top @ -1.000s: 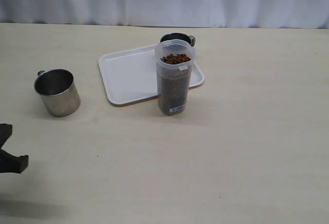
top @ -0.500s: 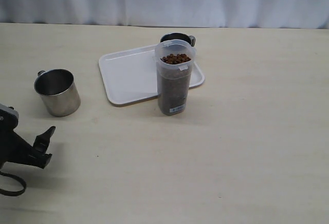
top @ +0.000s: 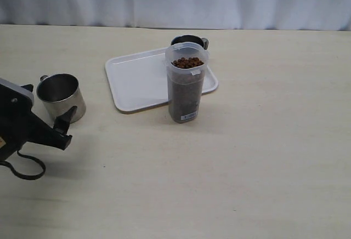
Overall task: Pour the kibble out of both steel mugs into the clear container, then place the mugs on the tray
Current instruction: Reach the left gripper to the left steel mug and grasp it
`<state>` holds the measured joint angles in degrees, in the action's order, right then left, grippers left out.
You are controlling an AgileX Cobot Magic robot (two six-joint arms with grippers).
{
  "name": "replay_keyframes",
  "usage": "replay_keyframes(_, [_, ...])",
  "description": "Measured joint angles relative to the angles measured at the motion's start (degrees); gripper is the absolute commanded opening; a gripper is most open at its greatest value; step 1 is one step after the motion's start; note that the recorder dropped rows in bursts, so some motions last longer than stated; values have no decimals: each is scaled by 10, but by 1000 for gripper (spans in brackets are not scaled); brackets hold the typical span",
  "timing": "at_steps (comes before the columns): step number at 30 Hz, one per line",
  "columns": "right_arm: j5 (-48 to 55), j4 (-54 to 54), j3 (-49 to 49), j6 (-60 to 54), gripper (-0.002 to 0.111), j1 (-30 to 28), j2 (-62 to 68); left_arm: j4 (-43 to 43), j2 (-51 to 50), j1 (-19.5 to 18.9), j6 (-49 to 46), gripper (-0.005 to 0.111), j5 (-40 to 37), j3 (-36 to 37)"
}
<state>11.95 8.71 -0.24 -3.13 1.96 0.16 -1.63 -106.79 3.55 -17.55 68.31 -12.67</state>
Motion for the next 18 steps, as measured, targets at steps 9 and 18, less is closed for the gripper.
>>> replay_keyframes(9, [0, 0, 0, 0, 5, 0, 0, 71, 0, 0, -7, 79, -34, -11])
replay_keyframes(18, [0, 0, 0, 0, 5, 0, 0, 84, 0, 0, 26, 79, -46, -11])
